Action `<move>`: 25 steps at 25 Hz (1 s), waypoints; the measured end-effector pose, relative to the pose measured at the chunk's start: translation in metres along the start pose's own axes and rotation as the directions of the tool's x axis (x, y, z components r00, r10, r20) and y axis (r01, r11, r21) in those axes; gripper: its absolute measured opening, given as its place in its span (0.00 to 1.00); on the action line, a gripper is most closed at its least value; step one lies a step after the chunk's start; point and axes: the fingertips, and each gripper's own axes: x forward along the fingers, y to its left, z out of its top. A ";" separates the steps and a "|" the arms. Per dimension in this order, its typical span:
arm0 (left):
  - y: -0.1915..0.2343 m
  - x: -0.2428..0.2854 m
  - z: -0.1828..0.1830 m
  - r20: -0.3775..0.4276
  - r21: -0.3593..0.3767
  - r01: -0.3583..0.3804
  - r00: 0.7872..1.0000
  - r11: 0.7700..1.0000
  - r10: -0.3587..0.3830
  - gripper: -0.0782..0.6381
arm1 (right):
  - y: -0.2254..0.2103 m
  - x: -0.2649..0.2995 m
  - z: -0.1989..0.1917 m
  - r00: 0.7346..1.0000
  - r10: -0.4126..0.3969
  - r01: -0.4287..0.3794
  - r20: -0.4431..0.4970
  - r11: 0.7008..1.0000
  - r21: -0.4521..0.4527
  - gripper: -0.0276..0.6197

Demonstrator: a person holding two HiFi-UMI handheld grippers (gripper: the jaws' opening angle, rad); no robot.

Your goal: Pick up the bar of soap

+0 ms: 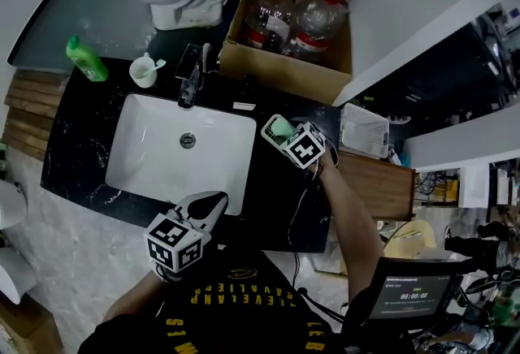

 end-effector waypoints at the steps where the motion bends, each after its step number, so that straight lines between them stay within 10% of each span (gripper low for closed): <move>1: 0.001 -0.002 0.000 0.003 -0.001 -0.004 1.000 1.000 0.004 0.13 | 0.000 -0.004 0.001 0.999 -0.024 0.024 0.037 1.000 0.011 0.44; 8: 0.004 -0.012 -0.005 0.000 -0.008 -0.019 1.000 1.000 0.019 0.13 | -0.004 -0.065 0.020 0.919 -0.195 0.123 0.343 0.967 0.222 0.44; 17: -0.014 0.000 0.008 0.002 0.032 0.029 1.000 0.999 -0.029 0.13 | 0.037 -0.162 0.028 0.743 -0.213 -0.175 0.634 0.853 0.491 0.44; 20: -0.022 0.006 0.017 0.007 0.051 0.048 0.999 0.998 -0.049 0.13 | 0.056 -0.187 0.028 0.657 -0.203 -0.353 0.726 0.768 0.535 0.44; 25: -0.042 0.013 0.029 0.022 0.071 0.110 0.993 0.991 -0.112 0.13 | 0.082 -0.220 0.022 0.502 -0.241 -0.644 0.831 0.537 0.545 0.44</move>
